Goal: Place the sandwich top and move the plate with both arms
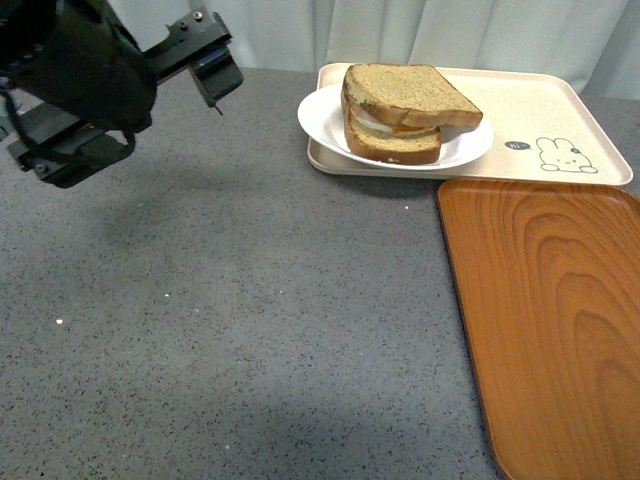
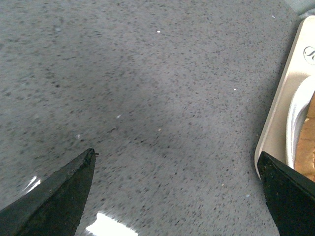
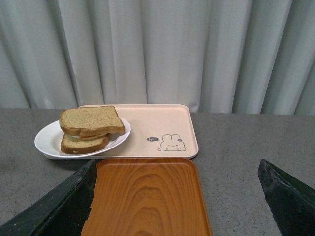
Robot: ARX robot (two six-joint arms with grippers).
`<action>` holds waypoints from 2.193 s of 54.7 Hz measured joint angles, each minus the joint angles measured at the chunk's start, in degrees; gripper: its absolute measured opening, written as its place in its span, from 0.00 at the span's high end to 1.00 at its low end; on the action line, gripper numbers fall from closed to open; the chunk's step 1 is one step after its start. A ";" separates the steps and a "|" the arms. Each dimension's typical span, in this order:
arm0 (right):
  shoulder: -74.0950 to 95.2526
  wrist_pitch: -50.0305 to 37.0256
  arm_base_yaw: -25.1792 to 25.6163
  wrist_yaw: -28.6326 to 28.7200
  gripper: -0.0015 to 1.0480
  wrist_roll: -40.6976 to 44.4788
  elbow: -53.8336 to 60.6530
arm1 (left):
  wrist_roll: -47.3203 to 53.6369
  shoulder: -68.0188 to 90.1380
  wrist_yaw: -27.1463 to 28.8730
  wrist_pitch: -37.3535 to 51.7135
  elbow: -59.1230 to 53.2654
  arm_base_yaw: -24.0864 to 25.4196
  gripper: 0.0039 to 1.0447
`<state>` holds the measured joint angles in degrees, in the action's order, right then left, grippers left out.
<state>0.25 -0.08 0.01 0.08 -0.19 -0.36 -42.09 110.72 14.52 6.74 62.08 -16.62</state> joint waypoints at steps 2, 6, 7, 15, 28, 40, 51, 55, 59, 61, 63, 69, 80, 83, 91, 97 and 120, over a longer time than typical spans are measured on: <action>0.00 0.00 0.00 -0.02 0.09 0.02 0.00 | -0.07 -1.70 -0.70 1.03 -1.97 0.44 0.06; 0.00 0.00 0.00 -0.02 0.09 0.00 0.00 | -0.61 -6.16 -1.29 1.25 -5.97 1.64 0.06; 0.00 -0.02 0.00 -0.02 0.09 0.00 0.00 | -0.87 -7.52 -1.60 1.33 -7.15 1.97 0.06; 0.00 0.00 0.00 -0.02 0.09 0.00 0.00 | -0.15 -20.00 -3.82 -0.24 -18.38 5.29 0.07; 0.02 0.00 0.00 -0.04 0.09 0.02 0.00 | 32.13 -32.50 -13.86 52.83 -49.35 15.10 0.44; 0.00 0.00 0.00 0.00 0.09 0.02 0.00 | 40.39 -63.25 -14.53 37.66 -60.85 16.52 0.84; 0.00 0.00 0.00 0.00 0.09 0.00 0.00 | 41.07 -72.61 -14.53 30.45 -60.94 16.52 0.96; 0.00 0.00 0.00 0.00 0.09 0.02 0.00 | 41.20 -74.99 -14.53 28.28 -60.94 16.52 0.96; 0.00 0.00 0.00 0.00 0.09 0.02 0.00 | 41.24 -78.34 -14.53 25.03 -60.96 16.52 0.96; 0.00 0.00 0.00 0.00 0.09 0.02 0.00 | 41.27 -79.47 -14.53 24.02 -60.96 16.52 0.96; 0.00 0.00 0.00 -0.02 0.09 0.02 0.00 | 41.31 -80.56 -14.53 23.06 -60.96 16.52 0.96; 0.00 0.00 0.00 -0.02 0.09 0.00 0.00 | 41.48 -84.19 -14.53 19.65 -60.98 16.52 0.96; 0.00 0.00 0.00 0.00 0.09 0.02 0.00 | 41.59 -89.55 -14.53 14.53 -60.98 16.52 0.96; 0.00 0.00 0.00 0.00 0.09 0.02 0.00 | 41.62 -90.79 -14.53 13.33 -60.98 16.52 0.96; 0.00 0.00 0.00 0.00 0.09 0.02 0.00 | 41.62 -94.14 -14.53 10.05 -60.98 16.52 0.96; 0.00 0.00 0.00 0.00 0.09 0.02 0.00 | 41.62 -96.06 -14.53 8.13 -60.98 16.52 0.96; 0.00 0.00 0.00 0.00 0.09 0.00 0.00 | 41.64 -107.12 -14.51 -4.94 -60.98 16.52 0.96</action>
<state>0.25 -0.08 0.01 0.08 -0.19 -0.36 -0.45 3.60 0.01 1.80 1.10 -0.10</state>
